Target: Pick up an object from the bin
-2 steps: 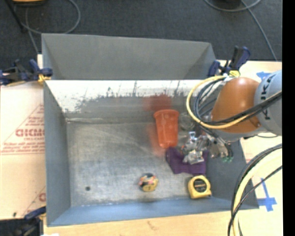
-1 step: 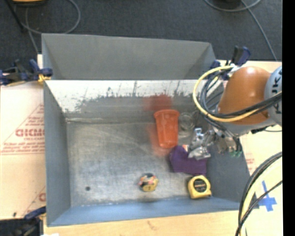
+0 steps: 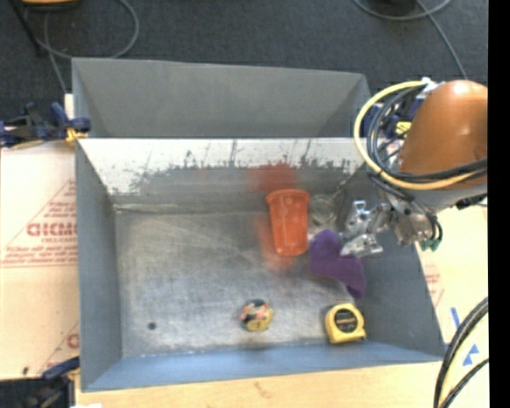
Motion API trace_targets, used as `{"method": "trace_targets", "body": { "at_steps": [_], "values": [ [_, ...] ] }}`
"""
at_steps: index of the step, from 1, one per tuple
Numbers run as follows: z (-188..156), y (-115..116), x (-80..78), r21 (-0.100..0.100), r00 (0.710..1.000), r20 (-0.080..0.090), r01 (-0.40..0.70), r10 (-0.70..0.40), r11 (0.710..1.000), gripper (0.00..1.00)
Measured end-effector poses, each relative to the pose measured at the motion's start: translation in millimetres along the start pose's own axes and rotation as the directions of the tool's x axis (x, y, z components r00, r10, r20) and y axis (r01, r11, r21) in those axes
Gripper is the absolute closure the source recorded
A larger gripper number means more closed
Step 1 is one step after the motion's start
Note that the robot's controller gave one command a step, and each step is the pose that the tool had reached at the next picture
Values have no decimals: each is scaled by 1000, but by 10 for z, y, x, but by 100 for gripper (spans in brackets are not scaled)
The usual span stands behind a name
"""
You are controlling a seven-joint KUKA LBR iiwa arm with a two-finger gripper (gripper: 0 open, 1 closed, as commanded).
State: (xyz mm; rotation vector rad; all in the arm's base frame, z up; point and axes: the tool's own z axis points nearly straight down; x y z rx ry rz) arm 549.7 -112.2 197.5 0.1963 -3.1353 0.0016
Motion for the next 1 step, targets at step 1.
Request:
{"method": "trace_targets", "body": {
  "at_steps": [1],
  "values": [
    [-680, 285, -36, -1, 999, 1, -54, 54, 999, 100]
  ]
}}
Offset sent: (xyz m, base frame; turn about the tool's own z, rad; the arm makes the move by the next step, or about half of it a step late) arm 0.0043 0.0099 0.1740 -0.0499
